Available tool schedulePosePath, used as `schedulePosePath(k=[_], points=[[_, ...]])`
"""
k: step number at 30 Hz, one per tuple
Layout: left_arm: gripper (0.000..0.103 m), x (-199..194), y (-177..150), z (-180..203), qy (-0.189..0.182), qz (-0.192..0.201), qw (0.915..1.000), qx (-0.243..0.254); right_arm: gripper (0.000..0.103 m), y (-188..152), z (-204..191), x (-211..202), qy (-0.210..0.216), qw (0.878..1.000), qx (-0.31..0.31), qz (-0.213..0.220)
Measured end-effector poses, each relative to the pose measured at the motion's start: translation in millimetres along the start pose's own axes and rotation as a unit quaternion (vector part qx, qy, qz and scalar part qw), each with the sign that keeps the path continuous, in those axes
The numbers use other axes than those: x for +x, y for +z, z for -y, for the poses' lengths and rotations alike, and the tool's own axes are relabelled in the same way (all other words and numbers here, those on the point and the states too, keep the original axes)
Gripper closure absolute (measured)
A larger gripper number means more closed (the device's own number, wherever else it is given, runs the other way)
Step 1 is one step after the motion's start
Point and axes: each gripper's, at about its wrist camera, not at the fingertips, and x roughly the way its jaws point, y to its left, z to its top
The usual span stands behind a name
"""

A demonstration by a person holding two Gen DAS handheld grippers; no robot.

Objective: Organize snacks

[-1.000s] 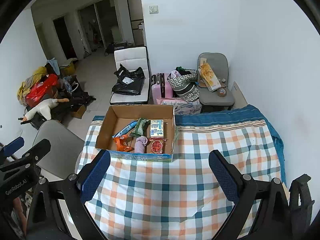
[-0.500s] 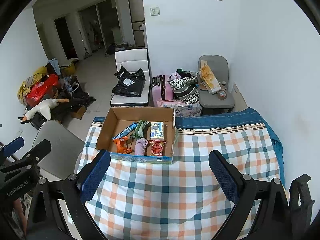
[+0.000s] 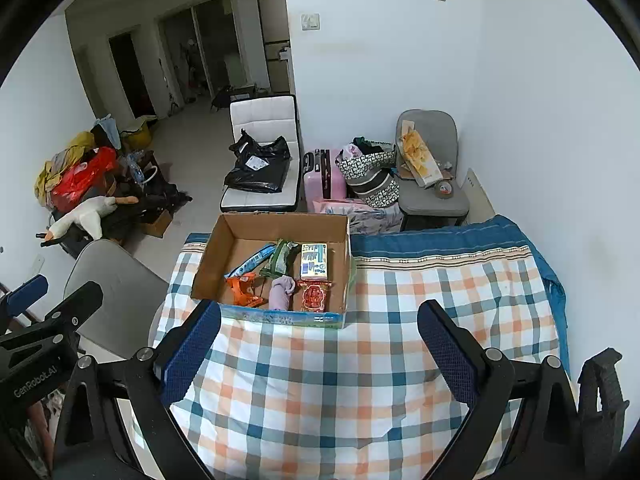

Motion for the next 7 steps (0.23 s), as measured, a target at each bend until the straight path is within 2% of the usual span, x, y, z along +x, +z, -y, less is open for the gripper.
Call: schedulePosePath(k=[7], points=[[0.008, -0.1, -0.3, -0.4, 0.0, 0.002, 1.0, -0.001, 0.003, 1.7, -0.1, 0.6, 0.001, 1.0, -0.002, 0.001]])
